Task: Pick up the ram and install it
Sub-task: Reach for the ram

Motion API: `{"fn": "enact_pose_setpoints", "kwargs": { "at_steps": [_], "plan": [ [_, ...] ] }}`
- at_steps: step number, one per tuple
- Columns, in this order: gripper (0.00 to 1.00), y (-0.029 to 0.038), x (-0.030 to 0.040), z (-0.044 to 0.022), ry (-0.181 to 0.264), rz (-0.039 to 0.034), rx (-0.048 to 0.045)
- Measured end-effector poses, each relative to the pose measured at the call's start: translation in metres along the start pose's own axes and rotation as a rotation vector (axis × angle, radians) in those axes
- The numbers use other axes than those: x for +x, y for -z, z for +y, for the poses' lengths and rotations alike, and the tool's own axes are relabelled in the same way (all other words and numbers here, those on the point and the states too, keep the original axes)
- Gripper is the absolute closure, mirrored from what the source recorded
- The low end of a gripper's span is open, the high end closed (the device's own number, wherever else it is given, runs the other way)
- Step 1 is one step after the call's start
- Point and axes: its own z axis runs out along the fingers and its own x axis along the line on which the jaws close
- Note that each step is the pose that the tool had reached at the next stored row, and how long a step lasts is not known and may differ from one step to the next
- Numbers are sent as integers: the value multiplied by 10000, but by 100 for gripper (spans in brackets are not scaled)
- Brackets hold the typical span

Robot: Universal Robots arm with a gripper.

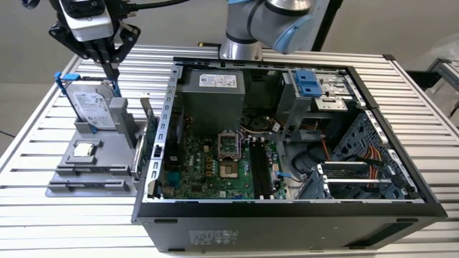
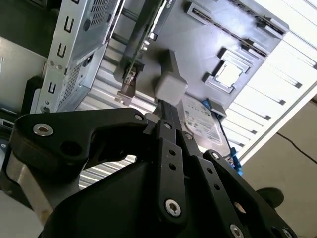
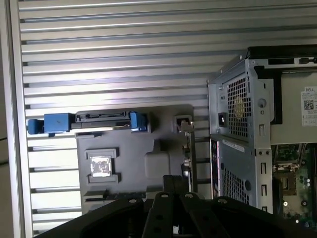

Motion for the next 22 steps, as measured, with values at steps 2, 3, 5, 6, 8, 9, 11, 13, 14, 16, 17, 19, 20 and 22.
{"fn": "enact_pose_setpoints", "kwargs": {
  "at_steps": [2,3,5,6,8,9,11,13,14,16,17,19,20,22],
  "plan": [
    [100,0,17,-1,0,0,0],
    [100,0,27,-2,0,0,0],
    [100,1,45,-3,0,0,1],
    [100,0,54,-4,0,0,0],
    [100,0,71,-5,0,0,0],
    [100,1,79,-6,0,1,0],
    [100,1,96,-7,-1,1,0],
    [100,1,113,-8,0,1,0],
    [100,1,121,-9,0,1,0],
    [100,1,139,-10,0,1,0],
    [100,1,148,-11,0,2,0],
    [100,1,167,-12,0,2,1],
    [100,1,177,-13,0,3,1],
    [100,1,197,-14,0,2,0]
  ]
}}
